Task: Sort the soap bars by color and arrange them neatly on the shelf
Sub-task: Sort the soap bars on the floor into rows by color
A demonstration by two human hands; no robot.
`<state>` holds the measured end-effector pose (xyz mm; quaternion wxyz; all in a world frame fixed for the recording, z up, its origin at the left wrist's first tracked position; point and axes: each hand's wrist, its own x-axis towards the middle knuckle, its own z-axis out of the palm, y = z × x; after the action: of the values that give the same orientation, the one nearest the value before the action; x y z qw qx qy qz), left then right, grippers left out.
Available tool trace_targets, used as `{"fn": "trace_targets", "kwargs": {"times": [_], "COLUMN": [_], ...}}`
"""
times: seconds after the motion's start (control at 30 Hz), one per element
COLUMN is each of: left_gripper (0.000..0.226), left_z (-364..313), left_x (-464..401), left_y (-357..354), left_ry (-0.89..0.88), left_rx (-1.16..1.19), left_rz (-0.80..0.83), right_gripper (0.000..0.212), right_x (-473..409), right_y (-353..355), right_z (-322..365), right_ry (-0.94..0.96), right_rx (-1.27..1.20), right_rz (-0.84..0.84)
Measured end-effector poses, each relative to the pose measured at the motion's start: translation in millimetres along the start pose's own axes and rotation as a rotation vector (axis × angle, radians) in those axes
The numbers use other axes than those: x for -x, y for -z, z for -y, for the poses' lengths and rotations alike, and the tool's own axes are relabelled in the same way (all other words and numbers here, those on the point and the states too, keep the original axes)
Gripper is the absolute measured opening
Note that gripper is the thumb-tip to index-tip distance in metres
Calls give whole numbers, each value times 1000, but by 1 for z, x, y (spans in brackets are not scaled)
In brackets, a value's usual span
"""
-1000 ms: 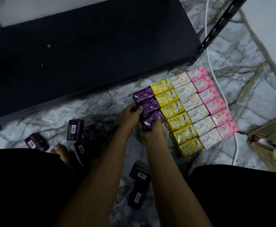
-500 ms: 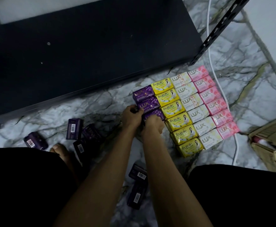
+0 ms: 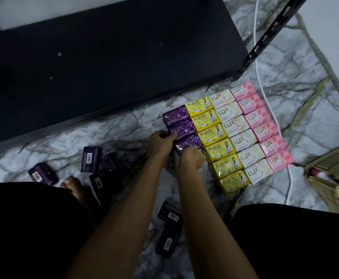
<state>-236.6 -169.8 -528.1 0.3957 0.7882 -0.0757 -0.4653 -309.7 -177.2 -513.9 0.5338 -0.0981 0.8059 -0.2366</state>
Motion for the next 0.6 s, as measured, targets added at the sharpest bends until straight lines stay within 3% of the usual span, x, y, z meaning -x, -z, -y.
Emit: {"fn": "trace_targets", "kwargs": {"times": [0.23, 0.3, 0.43, 0.5, 0.6], "left_gripper": [74, 77, 65, 49, 18], "left_z": [5, 11, 1, -2, 8], "left_x": [-39, -46, -21, -4, 23], "left_y": [-4, -2, 19, 38, 72], "left_ry": [-92, -85, -101, -144, -244], "left_rx": [-44, -35, -49, -90, -205], "left_rz": [14, 20, 48, 27, -154], "right_gripper": [44, 40, 38, 36, 29], "right_x": [-5, -5, -5, -3, 3], "right_y": [4, 4, 12, 22, 32], "right_z": [-1, -2, -5, -10, -32], "right_ry": [66, 73, 95, 97, 75], "right_rx": [-18, -38, -30, -41, -29], "right_rz": [4, 12, 47, 71, 116]}}
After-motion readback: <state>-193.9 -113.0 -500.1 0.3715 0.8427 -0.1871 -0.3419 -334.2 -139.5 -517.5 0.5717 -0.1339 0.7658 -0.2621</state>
